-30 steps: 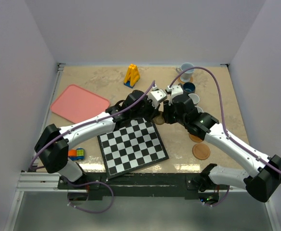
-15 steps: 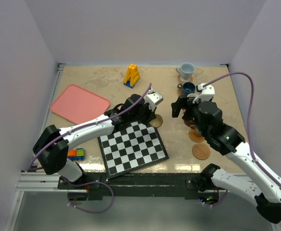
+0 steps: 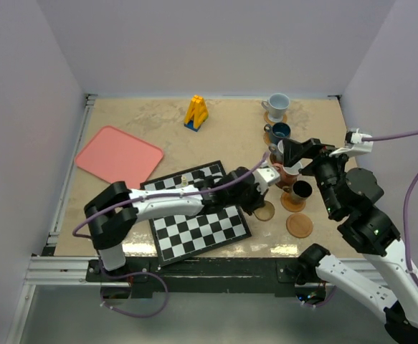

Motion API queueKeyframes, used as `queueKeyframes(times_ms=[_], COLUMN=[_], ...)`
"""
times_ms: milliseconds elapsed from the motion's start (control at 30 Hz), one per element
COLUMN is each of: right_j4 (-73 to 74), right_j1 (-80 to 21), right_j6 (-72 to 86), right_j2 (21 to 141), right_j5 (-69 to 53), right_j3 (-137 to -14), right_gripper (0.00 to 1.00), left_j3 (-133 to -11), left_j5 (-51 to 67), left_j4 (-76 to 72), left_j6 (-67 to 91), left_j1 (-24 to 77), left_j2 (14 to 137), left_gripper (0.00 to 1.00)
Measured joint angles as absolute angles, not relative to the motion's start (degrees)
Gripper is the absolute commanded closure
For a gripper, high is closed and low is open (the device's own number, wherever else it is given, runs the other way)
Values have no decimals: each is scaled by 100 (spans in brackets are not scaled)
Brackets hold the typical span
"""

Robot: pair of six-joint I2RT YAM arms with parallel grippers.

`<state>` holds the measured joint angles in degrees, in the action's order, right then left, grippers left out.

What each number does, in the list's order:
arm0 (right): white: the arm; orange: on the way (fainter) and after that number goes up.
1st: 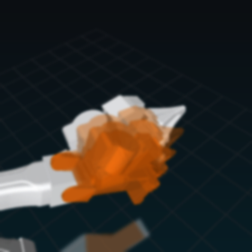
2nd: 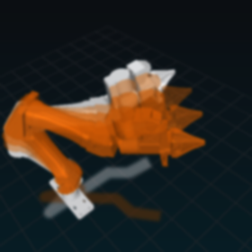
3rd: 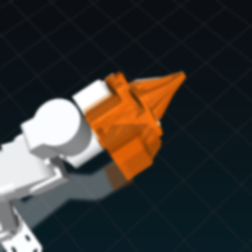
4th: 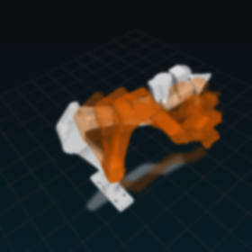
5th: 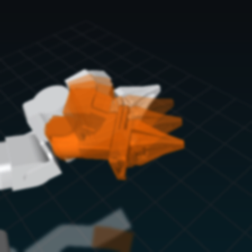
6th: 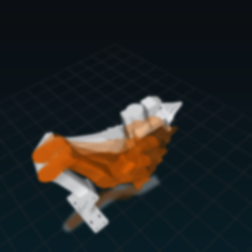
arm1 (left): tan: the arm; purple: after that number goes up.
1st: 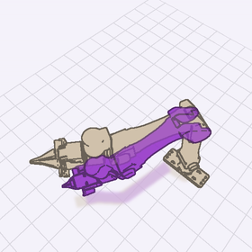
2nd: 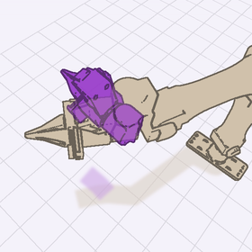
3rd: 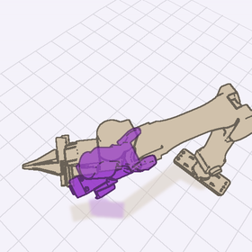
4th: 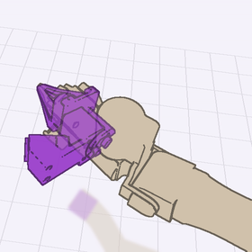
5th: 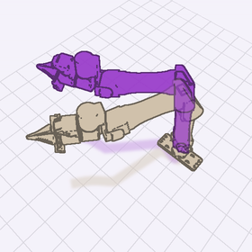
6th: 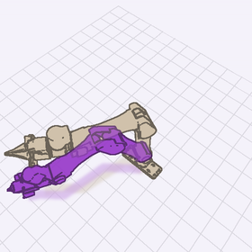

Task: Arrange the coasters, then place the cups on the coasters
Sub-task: Place the cup on the coaster.

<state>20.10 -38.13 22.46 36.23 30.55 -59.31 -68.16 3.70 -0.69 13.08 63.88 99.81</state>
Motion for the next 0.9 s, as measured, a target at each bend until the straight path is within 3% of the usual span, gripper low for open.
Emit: queueKeyframes(times_ms=[400, 900], right_j4=[1973, 1968], right_j1=[-3813, -3813], right_j6=[2187, 2130], right_j2=[3625, 3524], right_j5=[3022, 3100], right_j3=[-6077, -6302], right_gripper=[6, 7], left_j3=[-8691, -9920], left_j5=[200, -126], left_j4=[36, 346], left_j6=[1643, 2187], left_j1=[7065, 7183], left_j2=[11607, 12776], left_gripper=[100, 100])
